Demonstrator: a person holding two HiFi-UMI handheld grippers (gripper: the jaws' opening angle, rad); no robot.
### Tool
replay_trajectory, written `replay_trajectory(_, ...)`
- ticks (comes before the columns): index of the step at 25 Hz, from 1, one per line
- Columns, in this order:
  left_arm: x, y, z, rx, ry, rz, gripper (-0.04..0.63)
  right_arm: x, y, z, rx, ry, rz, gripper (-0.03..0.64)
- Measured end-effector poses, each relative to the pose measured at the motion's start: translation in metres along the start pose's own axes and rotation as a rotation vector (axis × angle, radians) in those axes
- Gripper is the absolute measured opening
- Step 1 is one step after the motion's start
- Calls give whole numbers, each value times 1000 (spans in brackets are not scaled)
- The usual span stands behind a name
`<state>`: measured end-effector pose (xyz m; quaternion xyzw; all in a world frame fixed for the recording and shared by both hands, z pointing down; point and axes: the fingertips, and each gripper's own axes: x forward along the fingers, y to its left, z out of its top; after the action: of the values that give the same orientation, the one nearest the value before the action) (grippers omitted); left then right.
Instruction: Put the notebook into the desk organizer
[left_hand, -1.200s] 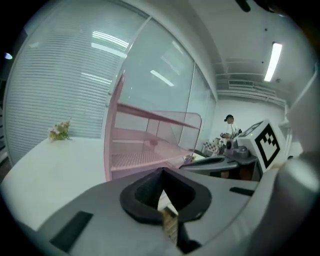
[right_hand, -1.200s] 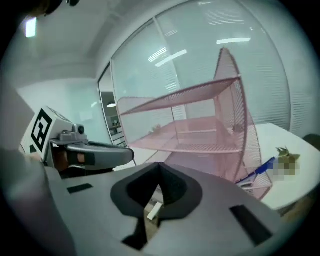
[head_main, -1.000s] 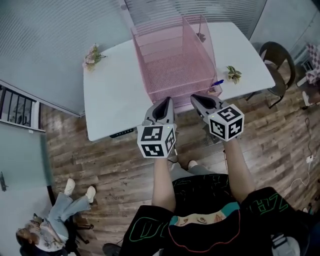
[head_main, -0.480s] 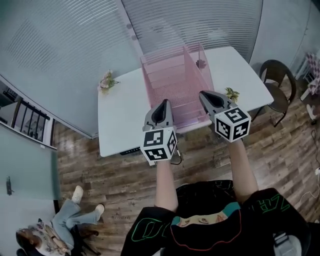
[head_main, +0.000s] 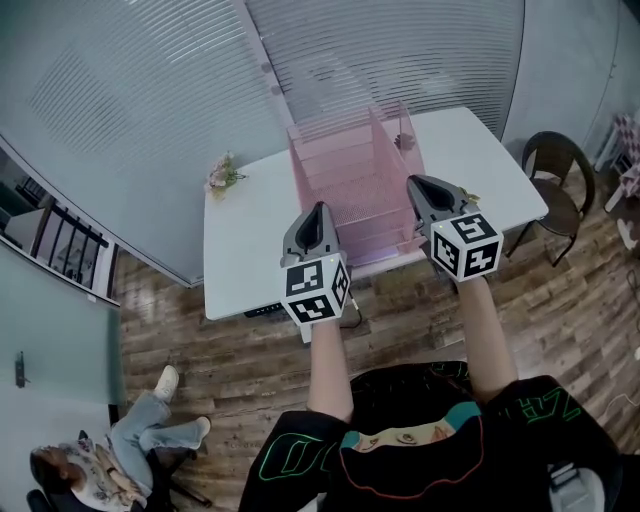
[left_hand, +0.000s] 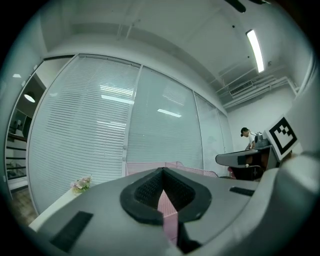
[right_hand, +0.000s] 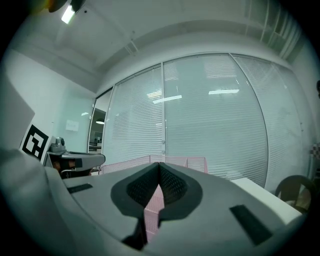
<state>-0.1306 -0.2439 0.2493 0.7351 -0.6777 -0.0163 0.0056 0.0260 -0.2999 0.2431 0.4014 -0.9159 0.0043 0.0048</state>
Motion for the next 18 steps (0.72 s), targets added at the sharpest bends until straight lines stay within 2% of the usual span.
replay_trajectory(5, -1, 3, -4, -11, -4, 12, -3, -1, 3, 11, -24, -31, 17, 3)
replay_trajectory(18, 4, -2, -6, -2, -9, 12, -3, -3, -1, 8, -39, -38, 9, 3)
